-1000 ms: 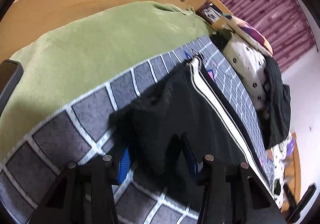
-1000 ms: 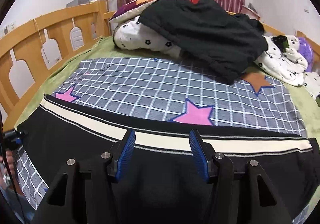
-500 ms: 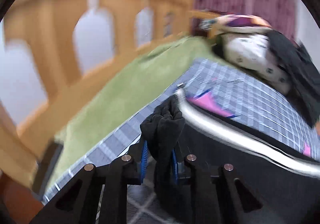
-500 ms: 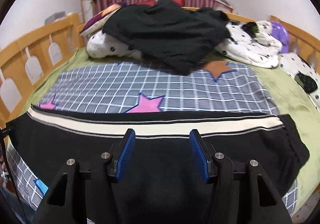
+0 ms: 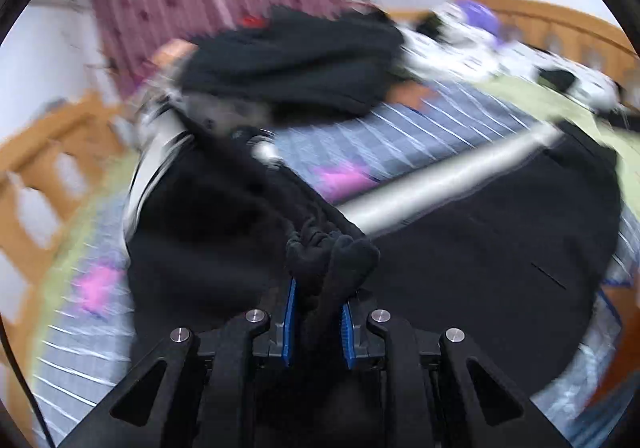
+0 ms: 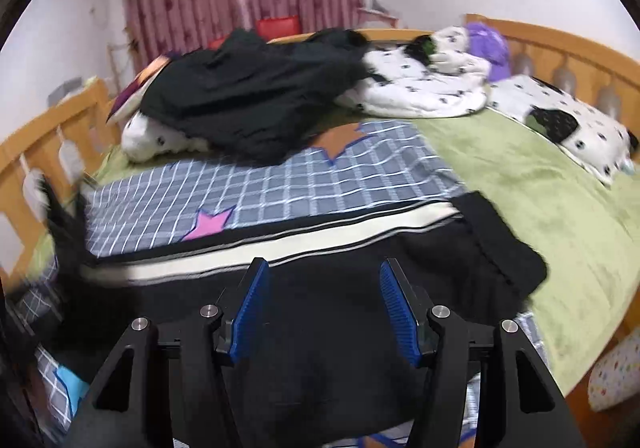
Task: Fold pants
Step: 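Fold the leg end over toward the waistband with the left tool, then release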
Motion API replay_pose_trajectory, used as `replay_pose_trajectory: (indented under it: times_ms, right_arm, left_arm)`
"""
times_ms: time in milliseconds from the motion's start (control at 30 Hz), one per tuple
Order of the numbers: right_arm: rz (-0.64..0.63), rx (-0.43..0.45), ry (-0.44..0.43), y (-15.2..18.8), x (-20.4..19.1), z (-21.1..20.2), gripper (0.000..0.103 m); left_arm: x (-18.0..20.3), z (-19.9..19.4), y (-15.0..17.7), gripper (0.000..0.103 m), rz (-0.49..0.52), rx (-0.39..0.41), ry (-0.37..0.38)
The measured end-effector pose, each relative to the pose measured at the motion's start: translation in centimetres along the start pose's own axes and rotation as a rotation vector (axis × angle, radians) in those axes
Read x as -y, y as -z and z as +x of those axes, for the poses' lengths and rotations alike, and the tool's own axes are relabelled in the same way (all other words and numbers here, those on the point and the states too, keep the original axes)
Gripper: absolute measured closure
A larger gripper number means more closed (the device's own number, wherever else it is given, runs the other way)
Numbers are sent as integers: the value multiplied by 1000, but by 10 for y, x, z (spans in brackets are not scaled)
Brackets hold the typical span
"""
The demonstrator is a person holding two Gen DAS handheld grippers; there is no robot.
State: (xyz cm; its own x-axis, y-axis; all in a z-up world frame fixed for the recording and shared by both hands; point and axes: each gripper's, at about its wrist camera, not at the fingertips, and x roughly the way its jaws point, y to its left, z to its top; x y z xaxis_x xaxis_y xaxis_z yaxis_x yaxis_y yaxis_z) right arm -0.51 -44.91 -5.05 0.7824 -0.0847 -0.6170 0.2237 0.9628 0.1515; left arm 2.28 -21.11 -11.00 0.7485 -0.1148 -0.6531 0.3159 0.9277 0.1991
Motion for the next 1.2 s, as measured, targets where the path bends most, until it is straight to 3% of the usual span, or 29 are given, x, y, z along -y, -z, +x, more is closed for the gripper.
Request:
replay_pose_trajectory:
  times_ms: [67,167,233,333,400,467,633,767,833,967,1000,1033,1067,1133,1200]
  right_arm:
    - [54,18,0,-1,19,-7,46]
    - [116,15,-5,0,35,-8,46]
    - [143,6,-13,0,40,-6,46]
    - [138,-10,-34,-1,34,0,46]
    - [111,-16,-47,-2,22,2,46]
    - [75,-34,-65,-2,5,6,44]
    - [-40,-146,-170,9,-60,26,45]
    - [-164,-246,-241,35,-117,41,58]
    - [-242,-284,-261,50,-144,45,59]
    - [-349,-306,-238,77,-177,54,60]
    - [-368,-322,-226,84,-183,60,69]
    - [-396,-325,-187,90,-189,66,87]
    - [-426,-301,-149,92,-190,66,88]
    - [-343,-268,-208,83,-175,55,91]
    - [-144,-251,-303,69,-144,42,95]
  left_arm:
    - [36,8,20,86,18,-56,59]
    - [64,8,41,86,93,-46,-39]
    - [57,1,42,84,101,-55,14]
    - [18,-14,38,64,31,-104,180]
    - [-8,-26,42,42,-43,-105,221]
    - [-40,-45,49,34,-108,-66,228]
    - [-124,-64,58,33,-208,-67,85]
    - [-175,-63,66,33,-153,-100,-85]
    - [-200,-66,74,33,-133,-104,-154]
    - [-233,-66,82,33,-167,-86,-192]
    - [-238,-64,85,33,-201,-83,-187]
    - [-246,-61,91,32,-258,-95,-167]
    - [-249,-57,93,33,-296,-113,-150]
    - [-256,-52,96,33,-337,-148,-105]
    - [-258,-58,97,32,-304,-126,-121]
